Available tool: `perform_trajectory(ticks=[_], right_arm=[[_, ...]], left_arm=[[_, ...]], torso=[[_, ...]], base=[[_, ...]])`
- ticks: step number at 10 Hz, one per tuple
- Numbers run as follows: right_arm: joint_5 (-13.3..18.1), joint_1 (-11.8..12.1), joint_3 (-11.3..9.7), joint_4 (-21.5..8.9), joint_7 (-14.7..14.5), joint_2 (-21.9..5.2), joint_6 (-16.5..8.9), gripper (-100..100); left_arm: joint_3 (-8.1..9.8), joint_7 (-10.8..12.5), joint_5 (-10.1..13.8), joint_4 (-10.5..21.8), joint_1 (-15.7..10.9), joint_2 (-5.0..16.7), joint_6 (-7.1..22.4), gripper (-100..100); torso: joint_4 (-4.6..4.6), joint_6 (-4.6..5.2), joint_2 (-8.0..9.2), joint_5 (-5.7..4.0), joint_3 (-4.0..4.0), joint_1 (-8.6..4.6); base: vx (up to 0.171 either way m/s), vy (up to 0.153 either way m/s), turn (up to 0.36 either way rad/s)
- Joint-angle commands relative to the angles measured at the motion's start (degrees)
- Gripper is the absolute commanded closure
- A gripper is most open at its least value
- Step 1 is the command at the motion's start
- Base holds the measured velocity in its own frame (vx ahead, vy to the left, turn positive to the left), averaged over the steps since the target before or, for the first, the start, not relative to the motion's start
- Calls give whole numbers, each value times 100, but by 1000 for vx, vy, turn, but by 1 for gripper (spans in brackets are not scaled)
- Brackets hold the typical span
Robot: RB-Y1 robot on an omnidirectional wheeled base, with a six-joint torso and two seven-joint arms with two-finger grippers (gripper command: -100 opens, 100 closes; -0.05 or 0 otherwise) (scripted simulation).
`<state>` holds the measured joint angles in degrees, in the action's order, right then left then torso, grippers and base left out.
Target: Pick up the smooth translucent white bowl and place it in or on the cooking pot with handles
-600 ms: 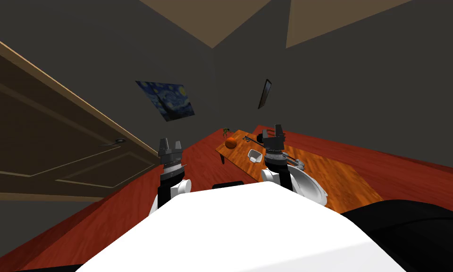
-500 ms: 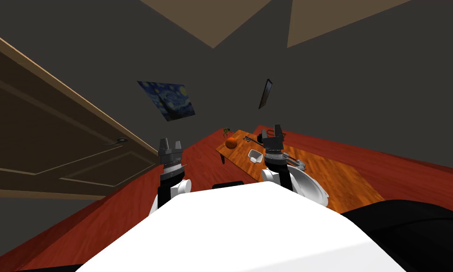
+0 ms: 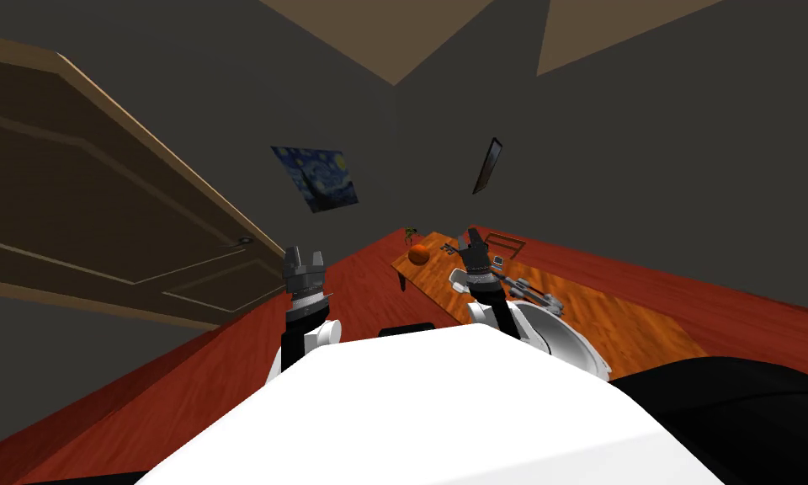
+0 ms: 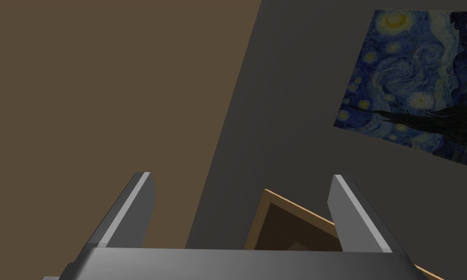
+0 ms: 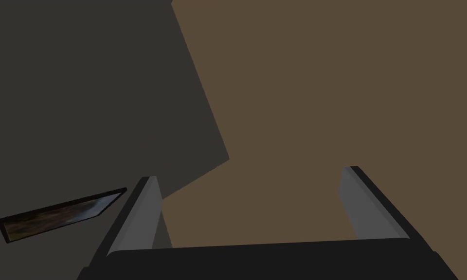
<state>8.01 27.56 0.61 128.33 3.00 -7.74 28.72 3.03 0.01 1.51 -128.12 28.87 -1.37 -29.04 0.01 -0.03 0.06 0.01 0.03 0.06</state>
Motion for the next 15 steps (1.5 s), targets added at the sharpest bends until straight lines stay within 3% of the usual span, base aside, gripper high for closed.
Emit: perform_trajectory(ticks=[1, 2, 4, 5, 7, 8, 11, 12, 15], right_arm=[[149, -87, -39, -269, -151, -263, -59, -100], [149, -87, -39, -269, -151, -263, -59, -100], [364, -207, -111, -578, -353, -598, -176, -100], [364, -207, -111, -600, -353, -598, -176, -100], [598, -330, -199, -962, -572, -941, -302, -100], [598, -330, -199, -962, -572, -941, -302, -100], [964, -504, -346, -1551, -916, -1458, -503, -100], [964, -504, -346, -1551, -916, -1458, -503, -100], [1335, -641, -500, -2153, -1265, -1964, -712, -100]], left_arm=[[0, 0, 0, 0, 0, 0, 0, 0], [0, 0, 0, 0, 0, 0, 0, 0], [0, 0, 0, 0, 0, 0, 0, 0], [0, 0, 0, 0, 0, 0, 0, 0], [0, 0, 0, 0, 1, 0, 0, 0], [0, 0, 0, 0, 0, 0, 0, 0], [0, 0, 0, 0, 0, 0, 0, 0], [0, 0, 0, 0, 1, 0, 0, 0], [0, 0, 0, 0, 1, 0, 0, 0]], torso=[[0, 0, 0, 0, 0, 0], [0, 0, 1, 1, 0, 3], [-1, 1, -3, 0, -2, -1], [-1, 0, -3, 0, -2, 1], [-1, 2, -4, 0, -2, -1], [-1, 0, -3, 1, -2, 2], [-2, 1, -7, 1, -4, 3], [-2, 2, -7, 1, -4, 5], [-2, 2, -10, 1, -6, 3]], base=[[-22, 28, 235], [-13, 14, 58], [-11, 21, 203], [-12, 14, 85], [-12, 23, 207], [-6, 16, 100], [-3, 29, 231], [-1, 19, 79], [10, 29, 207]])
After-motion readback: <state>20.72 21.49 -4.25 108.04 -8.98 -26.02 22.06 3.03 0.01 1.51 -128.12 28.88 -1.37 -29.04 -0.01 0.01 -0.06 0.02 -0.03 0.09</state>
